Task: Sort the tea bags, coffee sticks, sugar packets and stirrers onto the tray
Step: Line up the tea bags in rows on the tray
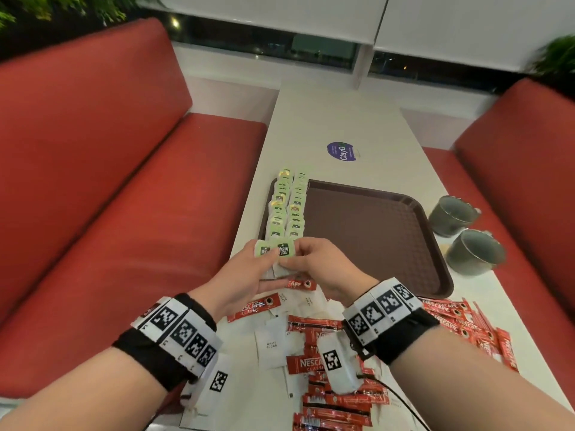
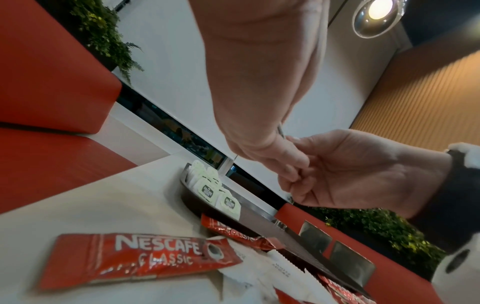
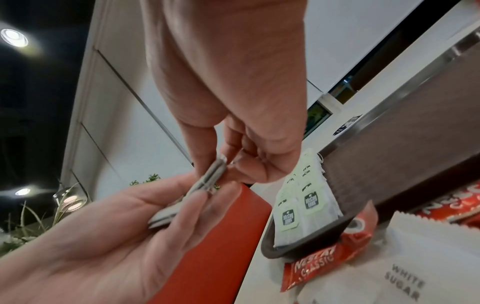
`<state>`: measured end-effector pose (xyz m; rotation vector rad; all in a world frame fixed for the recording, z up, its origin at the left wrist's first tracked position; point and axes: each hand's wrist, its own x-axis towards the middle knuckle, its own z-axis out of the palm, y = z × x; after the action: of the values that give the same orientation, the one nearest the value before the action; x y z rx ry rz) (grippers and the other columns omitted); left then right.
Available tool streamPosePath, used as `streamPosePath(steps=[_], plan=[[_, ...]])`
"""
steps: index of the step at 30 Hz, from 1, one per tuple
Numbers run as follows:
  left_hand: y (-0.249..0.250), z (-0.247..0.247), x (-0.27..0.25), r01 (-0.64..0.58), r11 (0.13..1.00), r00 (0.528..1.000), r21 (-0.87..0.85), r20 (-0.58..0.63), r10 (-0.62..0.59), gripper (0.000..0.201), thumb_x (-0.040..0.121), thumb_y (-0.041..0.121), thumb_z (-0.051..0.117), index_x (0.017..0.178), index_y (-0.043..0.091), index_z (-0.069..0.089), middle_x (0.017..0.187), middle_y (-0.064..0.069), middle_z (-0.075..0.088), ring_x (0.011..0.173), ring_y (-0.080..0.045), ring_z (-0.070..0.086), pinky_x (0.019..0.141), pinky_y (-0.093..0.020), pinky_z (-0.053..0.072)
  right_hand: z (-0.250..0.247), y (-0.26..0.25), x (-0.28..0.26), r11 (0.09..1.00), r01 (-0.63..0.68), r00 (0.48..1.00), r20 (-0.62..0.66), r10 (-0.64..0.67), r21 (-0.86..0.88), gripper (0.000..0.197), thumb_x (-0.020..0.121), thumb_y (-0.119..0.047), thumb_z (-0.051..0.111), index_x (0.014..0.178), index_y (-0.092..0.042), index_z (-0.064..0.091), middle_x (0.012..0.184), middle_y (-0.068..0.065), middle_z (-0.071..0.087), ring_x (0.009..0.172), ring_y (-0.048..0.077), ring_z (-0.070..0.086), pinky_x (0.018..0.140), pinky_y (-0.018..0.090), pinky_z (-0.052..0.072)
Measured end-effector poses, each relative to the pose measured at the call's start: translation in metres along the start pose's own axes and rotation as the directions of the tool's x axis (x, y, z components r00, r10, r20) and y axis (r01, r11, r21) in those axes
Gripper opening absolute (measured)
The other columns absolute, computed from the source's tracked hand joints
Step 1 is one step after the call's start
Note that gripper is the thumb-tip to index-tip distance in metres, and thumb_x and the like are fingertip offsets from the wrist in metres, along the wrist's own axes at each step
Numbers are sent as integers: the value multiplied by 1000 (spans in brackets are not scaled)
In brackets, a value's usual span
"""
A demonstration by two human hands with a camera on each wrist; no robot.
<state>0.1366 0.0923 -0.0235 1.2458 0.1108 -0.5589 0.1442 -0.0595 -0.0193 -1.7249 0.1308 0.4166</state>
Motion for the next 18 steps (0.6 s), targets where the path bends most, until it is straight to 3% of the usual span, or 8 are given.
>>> streamPosePath(steps=[2,3,5,7,9,11,15,18], plan=[[2,4,4,25,1000,999,-1,-41,-25,25,102,24,41,125,15,46,118,-10,65,92,-28,71,72,-32,60,-5,1,1,999,-14,999,-40,16,48,13,84,-1,68,92,7,62,94,23,68,81,27,66,82,48,56],[4,5,7,26,999,998,26,-57,-25,24,102,25,39,123,15,47,117,-11,65,90,-28,71,69,-32,60,-9,1,3,999,-12,997,-76,16,51,8,84,-3,68,87,3,63,91,19,70,77,22,67,76,42,58],[5,1,18,-13,980,995,201,-95,33,22,102,26,38,116,15,51,115,-9,64,94,-24,69,76,-36,59,-19,1,6,999,-3,982,-188,11,44,12,84,-5,70,75,-8,62,87,8,73,77,15,70,66,26,55],[9,-7,31,-77,860,977,504,-135,167,18,99,29,43,104,17,56,108,-5,63,95,-20,61,80,-36,52,-28,4,15,1000,3,961,-278,5,30,17,83,-5,71,70,-11,61,90,7,74,90,20,71,77,28,56],[10,-14,43,-105,742,944,662,-168,284,19,96,28,50,96,12,60,92,-7,60,80,-17,51,69,-32,40,-32,8,24,998,-29,949,-315,12,-48,16,81,-7,73,70,-11,63,91,7,74,93,23,70,86,37,57],[10,-19,53,-126,720,925,682,-182,334,20,94,25,57,89,5,62,76,-8,50,69,-15,42,62,-29,33,-32,12,33,988,-88,952,-304,46,-127,15,81,-9,74,70,-13,65,92,7,73,92,25,70,85,42,57],[6,-22,72,-96,612,943,785,-125,308,14,90,22,62,85,9,63,73,0,51,67,-14,44,57,-24,33,-27,18,42,940,-170,966,-237,100,-297,10,82,-15,74,87,-8,70,89,5,71,72,14,62,67,27,53],[7,-24,80,-67,475,969,877,-57,242,25,90,20,63,68,15,52,64,3,41,59,-11,36,51,-22,26,-24,22,49,888,-217,966,-220,135,-407,17,82,-19,73,90,-4,68,84,5,66,69,15,57,72,30,53]])
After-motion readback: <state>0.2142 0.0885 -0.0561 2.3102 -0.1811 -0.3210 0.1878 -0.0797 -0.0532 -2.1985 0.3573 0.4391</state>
